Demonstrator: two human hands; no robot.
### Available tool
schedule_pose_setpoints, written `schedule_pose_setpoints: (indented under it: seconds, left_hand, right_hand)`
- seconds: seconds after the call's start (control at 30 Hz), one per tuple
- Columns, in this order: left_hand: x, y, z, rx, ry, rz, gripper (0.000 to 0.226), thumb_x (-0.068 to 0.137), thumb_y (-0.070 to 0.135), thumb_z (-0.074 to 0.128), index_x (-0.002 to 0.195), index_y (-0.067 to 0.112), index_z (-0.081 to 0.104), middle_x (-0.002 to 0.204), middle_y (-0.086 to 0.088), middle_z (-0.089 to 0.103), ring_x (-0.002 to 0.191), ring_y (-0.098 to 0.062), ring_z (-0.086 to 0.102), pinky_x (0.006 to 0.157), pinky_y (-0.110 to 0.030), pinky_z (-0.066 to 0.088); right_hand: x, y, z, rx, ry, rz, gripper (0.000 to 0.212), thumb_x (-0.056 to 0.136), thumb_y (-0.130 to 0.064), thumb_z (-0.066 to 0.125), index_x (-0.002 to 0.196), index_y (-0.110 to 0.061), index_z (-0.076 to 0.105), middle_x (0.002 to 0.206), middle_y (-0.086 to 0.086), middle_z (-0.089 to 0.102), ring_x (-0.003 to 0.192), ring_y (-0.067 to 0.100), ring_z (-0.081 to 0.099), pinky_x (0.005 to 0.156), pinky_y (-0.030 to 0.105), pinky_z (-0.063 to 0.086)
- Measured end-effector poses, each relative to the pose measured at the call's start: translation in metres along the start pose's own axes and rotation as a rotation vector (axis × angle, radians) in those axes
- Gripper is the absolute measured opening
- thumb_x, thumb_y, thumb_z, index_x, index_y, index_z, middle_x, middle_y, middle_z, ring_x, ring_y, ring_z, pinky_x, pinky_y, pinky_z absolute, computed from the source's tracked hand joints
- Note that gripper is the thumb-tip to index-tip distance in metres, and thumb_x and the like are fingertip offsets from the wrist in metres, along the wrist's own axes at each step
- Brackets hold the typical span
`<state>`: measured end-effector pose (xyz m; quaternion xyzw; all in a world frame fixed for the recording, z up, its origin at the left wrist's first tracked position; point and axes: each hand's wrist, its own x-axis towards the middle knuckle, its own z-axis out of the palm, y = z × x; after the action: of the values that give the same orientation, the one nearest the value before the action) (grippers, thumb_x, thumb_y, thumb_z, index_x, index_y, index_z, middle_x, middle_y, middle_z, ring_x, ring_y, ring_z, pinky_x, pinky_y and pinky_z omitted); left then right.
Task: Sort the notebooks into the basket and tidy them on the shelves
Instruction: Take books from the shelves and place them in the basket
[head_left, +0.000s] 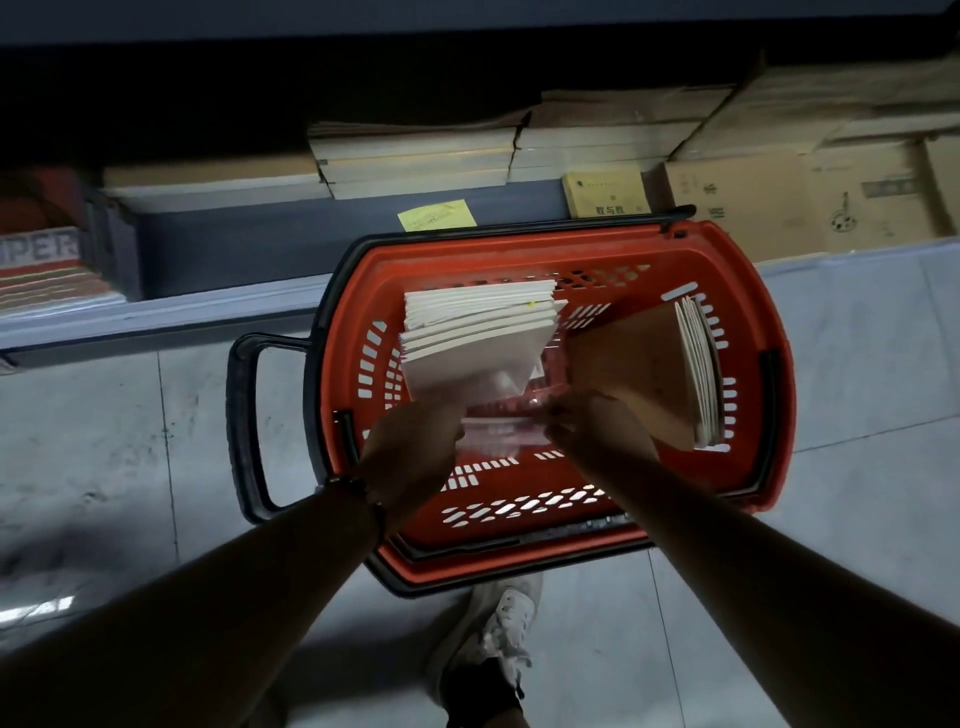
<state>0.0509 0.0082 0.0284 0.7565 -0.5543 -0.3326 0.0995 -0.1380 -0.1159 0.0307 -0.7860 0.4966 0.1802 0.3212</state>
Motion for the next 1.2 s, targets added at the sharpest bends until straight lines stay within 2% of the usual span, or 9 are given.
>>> schedule_pose_setpoints:
  seconds: [0.07,0.17,0.3,0.4,0.5,0.63,0.93,1.03,1.2]
  left_hand:
    - [-0.013,0.010,-0.031,-0.089,0.023,0.106,0.022,0.100,0.012,0.055,0.118,0.019,0.065,0.108,0.001,0.070,0.089,-0.008,0.063,0.066,-0.006,0.036]
    - [-0.038,0.028,-0.089,-0.156,-0.050,0.208,0.020,0.102,0.018,0.053,0.115,0.030,0.061,0.090,0.018,0.063,0.078,0.004,0.060,0.059,-0.003,0.039]
    - [-0.066,0.048,-0.179,-0.417,-0.018,0.080,0.013,0.099,0.032,0.054,0.090,0.037,0.061,0.076,0.017,0.067,0.073,0.004,0.062,0.057,-0.021,0.049]
    - [-0.092,0.060,-0.248,-0.642,0.035,-0.014,0.015,0.100,0.029,0.055,0.098,0.024,0.069,0.092,0.012,0.075,0.087,-0.008,0.070,0.078,-0.034,0.059]
    - [-0.128,0.077,-0.313,-0.912,0.127,-0.115,0.022,0.098,0.032,0.056,0.108,0.019,0.071,0.099,0.002,0.078,0.091,-0.017,0.074,0.074,-0.034,0.061]
    - [-0.187,0.098,-0.403,-1.148,0.144,-0.166,0.039,0.088,0.042,0.063,0.120,0.019,0.069,0.115,-0.004,0.074,0.106,-0.027,0.071,0.090,-0.048,0.054]
    - [-0.353,0.139,-0.533,-0.875,-0.087,-0.134,0.047,0.069,0.047,0.087,0.110,0.051,0.065,0.104,0.019,0.073,0.090,-0.002,0.070,0.079,-0.027,0.055]
    - [-0.392,0.143,-0.584,-0.926,0.031,-0.053,0.058,0.072,0.040,0.086,0.117,0.063,0.056,0.118,0.030,0.066,0.110,-0.002,0.065,0.094,-0.031,0.054]
    - [-0.454,0.156,-0.671,-0.919,0.286,0.059,0.055,0.083,0.020,0.074,0.128,0.042,0.052,0.120,0.028,0.066,0.108,0.004,0.065,0.081,-0.017,0.054]
  right_hand:
    - [-0.014,0.003,-0.013,0.224,0.009,0.042,0.024,0.087,-0.028,0.073,0.110,-0.023,0.070,0.097,-0.007,0.072,0.076,-0.003,0.064,0.061,0.009,0.050]
    - [-0.047,-0.011,-0.046,0.529,0.038,0.042,0.026,0.083,-0.021,0.078,0.104,-0.022,0.064,0.095,-0.008,0.069,0.077,-0.002,0.063,0.061,0.003,0.046]
    - [-0.093,-0.043,-0.093,0.909,-0.136,-0.027,0.035,0.089,-0.022,0.067,0.124,-0.016,0.064,0.120,0.000,0.071,0.109,0.016,0.068,0.090,0.027,0.056]
    - [-0.125,-0.078,-0.134,1.023,-0.161,0.014,0.038,0.094,-0.028,0.062,0.129,-0.016,0.063,0.126,0.001,0.069,0.112,0.018,0.068,0.097,0.036,0.054]
    - [-0.163,-0.125,-0.178,1.147,-0.166,0.024,0.031,0.098,-0.021,0.056,0.127,-0.012,0.065,0.122,0.004,0.071,0.113,0.024,0.067,0.097,0.037,0.054]
    - [-0.222,-0.198,-0.231,1.209,-0.054,-0.026,0.029,0.099,-0.024,0.057,0.125,-0.019,0.067,0.121,0.005,0.072,0.116,0.034,0.065,0.105,0.058,0.044]
    - [-0.371,-0.365,-0.357,1.237,0.091,-0.334,0.035,0.088,-0.028,0.062,0.122,-0.020,0.067,0.115,-0.003,0.074,0.108,0.018,0.070,0.096,0.038,0.054]
    - [-0.412,-0.417,-0.392,1.147,0.099,-0.471,0.026,0.094,-0.024,0.059,0.118,-0.021,0.068,0.109,-0.005,0.076,0.100,0.016,0.072,0.083,0.026,0.059]
    - [-0.464,-0.497,-0.444,1.053,0.162,-0.670,0.026,0.089,-0.031,0.062,0.114,-0.026,0.068,0.109,-0.008,0.075,0.101,0.015,0.072,0.084,0.031,0.058]
